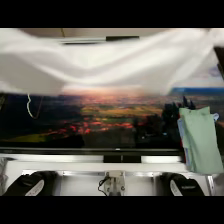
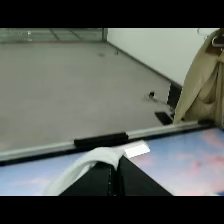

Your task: Fold the shirts.

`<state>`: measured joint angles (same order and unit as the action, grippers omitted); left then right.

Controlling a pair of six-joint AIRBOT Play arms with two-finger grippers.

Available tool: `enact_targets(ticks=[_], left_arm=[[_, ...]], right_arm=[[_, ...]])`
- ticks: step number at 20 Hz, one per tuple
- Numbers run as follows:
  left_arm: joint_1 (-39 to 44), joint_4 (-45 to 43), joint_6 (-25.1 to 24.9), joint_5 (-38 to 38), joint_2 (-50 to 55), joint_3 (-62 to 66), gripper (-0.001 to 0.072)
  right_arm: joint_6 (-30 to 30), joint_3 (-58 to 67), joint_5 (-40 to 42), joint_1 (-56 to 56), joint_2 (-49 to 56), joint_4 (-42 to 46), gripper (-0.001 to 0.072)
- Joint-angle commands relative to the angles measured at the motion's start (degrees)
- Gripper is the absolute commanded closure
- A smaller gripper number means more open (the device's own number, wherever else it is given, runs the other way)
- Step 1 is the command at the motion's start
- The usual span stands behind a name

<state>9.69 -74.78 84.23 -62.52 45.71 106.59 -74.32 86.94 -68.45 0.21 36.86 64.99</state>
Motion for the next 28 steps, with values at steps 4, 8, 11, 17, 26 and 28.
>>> enact_targets(ticks=[4,8,11,17,26,28], left_arm=[[-0.04,-5.53,0.0,-8.96,2.47,-15.02,0.0677],[-0.04,-5.86,0.02,2.51,10.95,-29.99,0.0676],[-0.15,-5.86,0.63,9.88,21.99,-32.09,0.0676],[-0.09,-0.96,17.05,8.72,39.54,-31.65,0.0674],[-11.65,4.72,5.68,-25.99,39.63,-25.92,0.0042],[-15.34,4.74,5.4,-26.82,34.18,-32.26,0.0042]], right_arm=[[-6.03,-9.51,-17.55,-0.02,4.59,14.67,0.0639],[-6.05,-24.44,2.03,0.02,13.92,13.25,0.0639],[-10.82,-26.16,17.77,0.02,25.16,10.25,0.0639],[-19.69,-26.18,24.98,1.36,44.57,-9.29,0.0638],[-10.03,-15.23,8.31,-6.84,41.03,4.13,0.0158],[-9.84,-14.8,1.05,-11.15,39.23,8.72,0.0158]])
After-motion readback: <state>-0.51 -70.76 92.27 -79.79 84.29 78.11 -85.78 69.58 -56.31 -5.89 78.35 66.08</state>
